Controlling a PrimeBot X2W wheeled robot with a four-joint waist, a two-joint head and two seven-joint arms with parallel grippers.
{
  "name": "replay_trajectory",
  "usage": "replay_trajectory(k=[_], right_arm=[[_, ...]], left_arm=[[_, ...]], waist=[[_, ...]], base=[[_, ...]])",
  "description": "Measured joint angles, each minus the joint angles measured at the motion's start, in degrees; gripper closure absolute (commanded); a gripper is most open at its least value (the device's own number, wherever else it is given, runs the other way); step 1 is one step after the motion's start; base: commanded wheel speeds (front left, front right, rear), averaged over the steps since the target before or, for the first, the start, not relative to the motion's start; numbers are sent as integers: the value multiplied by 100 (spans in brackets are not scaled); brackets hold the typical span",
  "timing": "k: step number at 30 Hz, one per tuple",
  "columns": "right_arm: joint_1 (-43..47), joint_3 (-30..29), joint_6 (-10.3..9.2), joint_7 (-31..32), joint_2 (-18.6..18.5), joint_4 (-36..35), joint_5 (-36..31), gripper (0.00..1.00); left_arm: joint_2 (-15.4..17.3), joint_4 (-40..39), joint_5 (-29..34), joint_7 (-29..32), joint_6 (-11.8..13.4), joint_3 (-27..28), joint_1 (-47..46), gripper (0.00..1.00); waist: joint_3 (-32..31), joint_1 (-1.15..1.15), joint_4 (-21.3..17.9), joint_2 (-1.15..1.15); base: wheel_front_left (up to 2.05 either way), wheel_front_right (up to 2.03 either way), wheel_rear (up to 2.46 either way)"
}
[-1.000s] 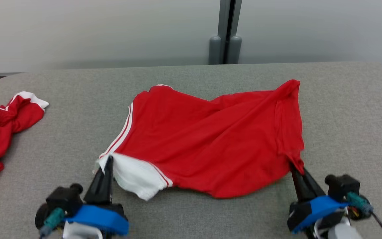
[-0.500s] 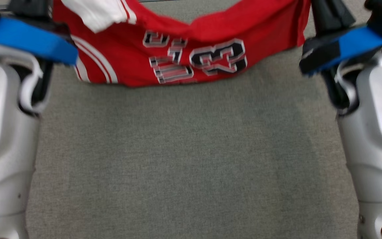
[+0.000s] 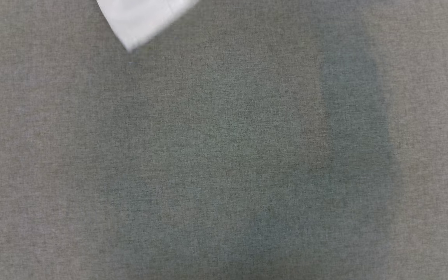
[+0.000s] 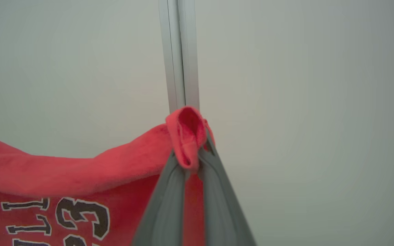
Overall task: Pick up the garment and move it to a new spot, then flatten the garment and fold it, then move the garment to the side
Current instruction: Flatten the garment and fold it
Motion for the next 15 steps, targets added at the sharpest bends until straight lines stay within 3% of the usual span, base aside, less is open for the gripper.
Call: replay_trajectory(k=[8, 15], right_arm=[[-931, 157, -1, -209, -160, 937, 112, 100], [-789, 444, -1, -530, -129, 1463, 452, 100]], left_arm=[[-34, 755, -286, -390, 0, -594, -1114, 100], [-53, 987, -662, -661, -1, -927, -733, 100]], waist=[[55, -2, 25, 0], [47, -2, 80, 0]], base=[[0, 0, 0], [0, 0, 0]])
